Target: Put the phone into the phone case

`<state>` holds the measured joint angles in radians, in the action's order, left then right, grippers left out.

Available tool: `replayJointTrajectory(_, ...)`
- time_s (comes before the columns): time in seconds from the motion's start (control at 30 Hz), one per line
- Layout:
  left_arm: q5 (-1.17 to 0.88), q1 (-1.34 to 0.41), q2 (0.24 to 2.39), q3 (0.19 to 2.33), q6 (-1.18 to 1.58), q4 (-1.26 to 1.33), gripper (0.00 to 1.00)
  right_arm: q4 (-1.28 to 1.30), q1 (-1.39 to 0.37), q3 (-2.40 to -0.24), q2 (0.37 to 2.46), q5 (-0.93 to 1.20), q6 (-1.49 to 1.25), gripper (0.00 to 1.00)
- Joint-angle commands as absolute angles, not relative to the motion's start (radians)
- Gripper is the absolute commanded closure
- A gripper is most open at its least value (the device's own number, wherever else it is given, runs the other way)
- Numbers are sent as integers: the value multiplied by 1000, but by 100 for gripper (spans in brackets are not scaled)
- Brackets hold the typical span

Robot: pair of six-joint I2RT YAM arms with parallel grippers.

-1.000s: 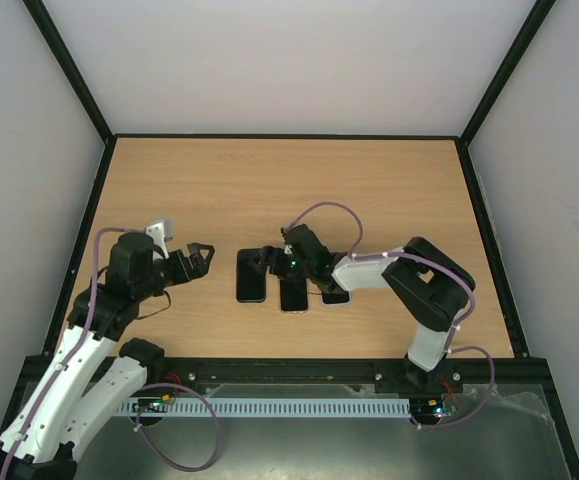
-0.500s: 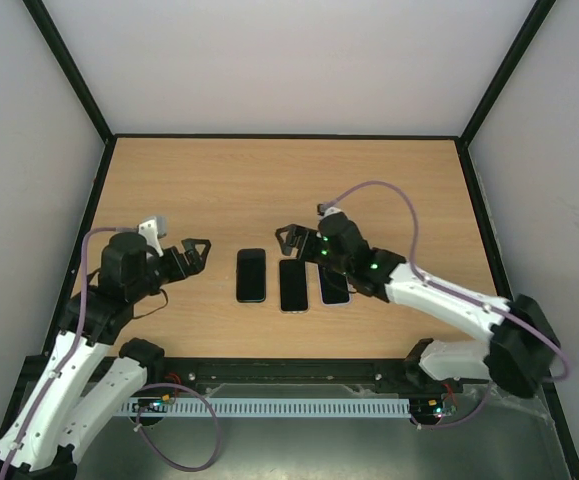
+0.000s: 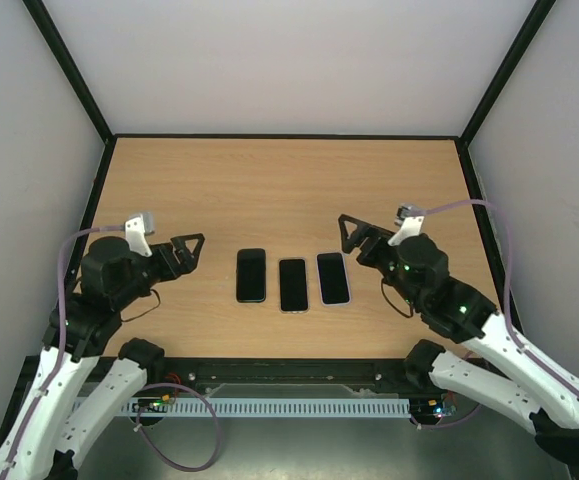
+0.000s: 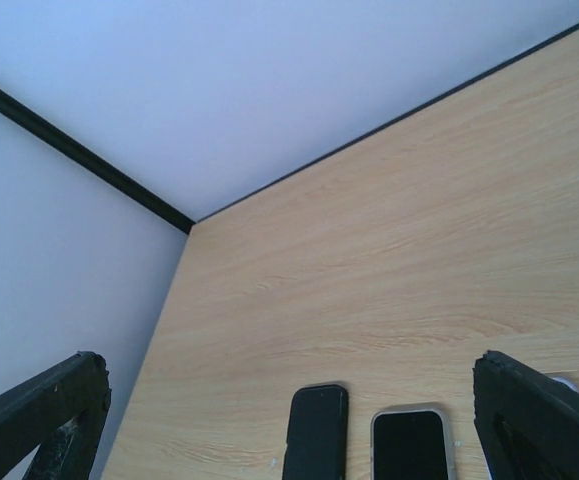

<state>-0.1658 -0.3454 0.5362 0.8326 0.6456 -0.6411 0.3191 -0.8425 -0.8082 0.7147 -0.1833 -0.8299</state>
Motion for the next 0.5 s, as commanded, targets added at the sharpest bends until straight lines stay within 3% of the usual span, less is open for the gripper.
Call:
replayJointTrajectory(0.0,-181,-341,496,850,629,-621,1,406,-838,-806,633,-239,-815,2)
replayJointTrajectory(0.47,-145,-341,462,798,647,-607,1,399,-838,-779,607,-209,-840,2)
